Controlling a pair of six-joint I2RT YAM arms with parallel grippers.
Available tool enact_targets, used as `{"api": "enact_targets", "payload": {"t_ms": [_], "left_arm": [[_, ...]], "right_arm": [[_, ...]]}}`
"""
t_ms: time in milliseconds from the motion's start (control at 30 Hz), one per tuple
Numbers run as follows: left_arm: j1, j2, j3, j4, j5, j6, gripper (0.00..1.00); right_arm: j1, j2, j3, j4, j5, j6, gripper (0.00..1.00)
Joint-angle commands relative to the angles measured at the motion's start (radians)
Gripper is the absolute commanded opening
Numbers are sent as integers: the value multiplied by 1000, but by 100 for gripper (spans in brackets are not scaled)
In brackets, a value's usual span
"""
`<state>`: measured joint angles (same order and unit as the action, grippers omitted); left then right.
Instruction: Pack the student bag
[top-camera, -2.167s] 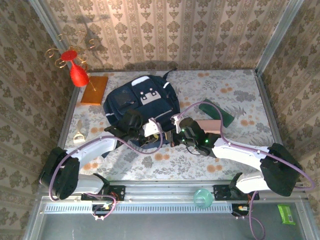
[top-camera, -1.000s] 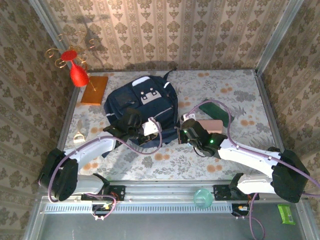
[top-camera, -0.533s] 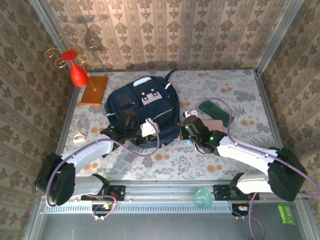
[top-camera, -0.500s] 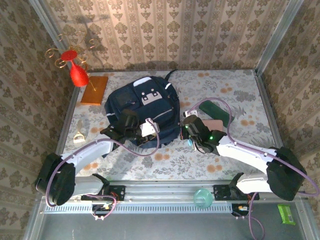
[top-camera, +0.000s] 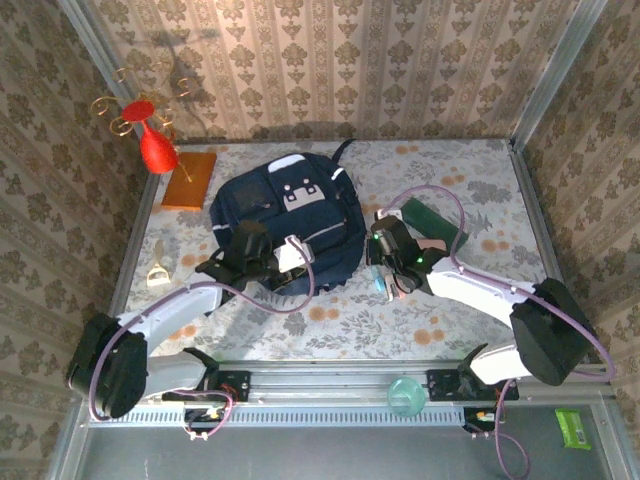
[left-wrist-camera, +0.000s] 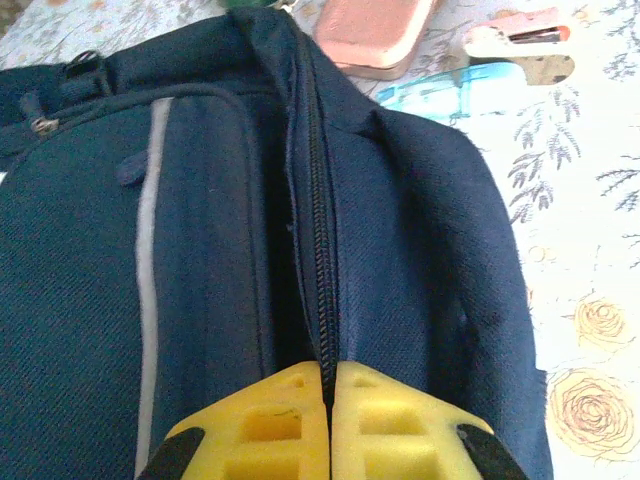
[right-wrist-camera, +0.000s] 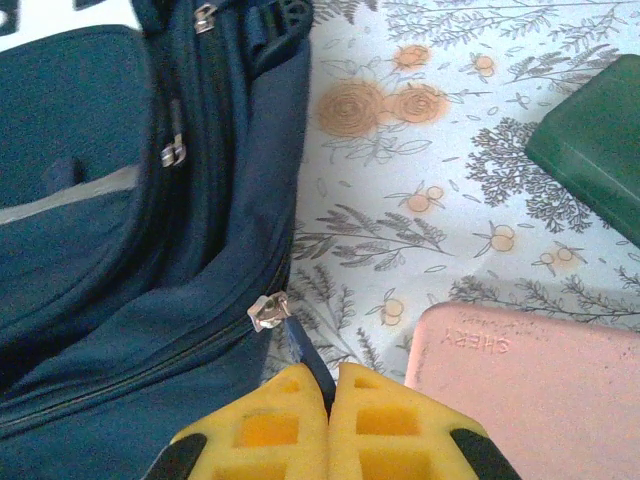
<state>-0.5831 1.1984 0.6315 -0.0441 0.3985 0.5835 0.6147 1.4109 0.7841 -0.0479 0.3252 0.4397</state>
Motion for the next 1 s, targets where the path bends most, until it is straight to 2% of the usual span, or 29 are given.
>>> {"api": "enact_targets", "payload": {"t_ms": [0, 133, 333, 467, 700, 967], "left_arm": [[35, -48, -22, 44, -79, -32, 0], [37, -25, -5, 27, -64, -42, 0], [20, -9, 28, 34, 50, -87, 44], [-28, -4, 51, 107, 74, -150, 59], [-124, 199, 198, 79, -3, -142, 60], [-154, 393, 339, -43, -28, -79, 51]], "right_arm": [[-40, 28, 10, -13, 96, -24, 0], [-25, -7, -38, 126, -44, -40, 0], [22, -92, -104, 239, -186, -45, 0], [60, -128, -120, 253, -216, -46, 0], [100, -149, -118, 263, -232, -28, 0], [108, -136, -141, 273, -203, -29, 0]]}}
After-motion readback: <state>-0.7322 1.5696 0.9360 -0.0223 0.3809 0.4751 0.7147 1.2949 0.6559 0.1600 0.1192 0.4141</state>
